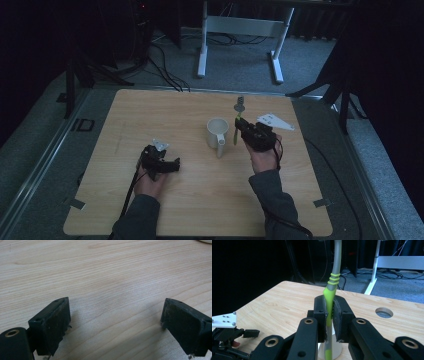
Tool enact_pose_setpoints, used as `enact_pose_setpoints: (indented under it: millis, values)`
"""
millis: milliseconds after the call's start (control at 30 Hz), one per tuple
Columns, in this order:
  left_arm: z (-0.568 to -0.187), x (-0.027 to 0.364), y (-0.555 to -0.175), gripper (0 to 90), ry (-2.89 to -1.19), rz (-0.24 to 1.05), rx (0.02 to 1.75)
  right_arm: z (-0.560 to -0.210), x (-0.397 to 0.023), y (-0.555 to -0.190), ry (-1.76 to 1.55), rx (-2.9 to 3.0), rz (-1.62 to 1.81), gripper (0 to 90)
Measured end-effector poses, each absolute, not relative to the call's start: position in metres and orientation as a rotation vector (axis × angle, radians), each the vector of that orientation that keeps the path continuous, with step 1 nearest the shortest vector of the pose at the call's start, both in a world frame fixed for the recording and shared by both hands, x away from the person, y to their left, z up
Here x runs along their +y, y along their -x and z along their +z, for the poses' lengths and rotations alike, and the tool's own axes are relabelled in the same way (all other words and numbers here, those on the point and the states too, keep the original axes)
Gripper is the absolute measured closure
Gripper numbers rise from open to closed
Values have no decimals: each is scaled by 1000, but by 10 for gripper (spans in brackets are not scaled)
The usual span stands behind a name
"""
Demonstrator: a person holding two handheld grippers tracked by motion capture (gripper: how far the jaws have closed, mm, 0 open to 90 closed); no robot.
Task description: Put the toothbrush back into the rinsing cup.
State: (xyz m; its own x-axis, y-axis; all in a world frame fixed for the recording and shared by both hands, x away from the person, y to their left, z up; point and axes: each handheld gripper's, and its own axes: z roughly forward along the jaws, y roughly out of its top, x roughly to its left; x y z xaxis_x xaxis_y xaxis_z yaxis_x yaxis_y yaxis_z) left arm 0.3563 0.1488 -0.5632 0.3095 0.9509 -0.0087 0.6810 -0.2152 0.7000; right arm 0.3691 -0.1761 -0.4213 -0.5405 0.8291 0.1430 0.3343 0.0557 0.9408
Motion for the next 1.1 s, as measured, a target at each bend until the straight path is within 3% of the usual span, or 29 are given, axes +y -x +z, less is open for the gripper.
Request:
enact_pose_setpoints:
  millis: [1100]
  values:
    - [-563,149,-356,93,-1978,579,1442,-417,-157,-372,-1108,1880,1551,818]
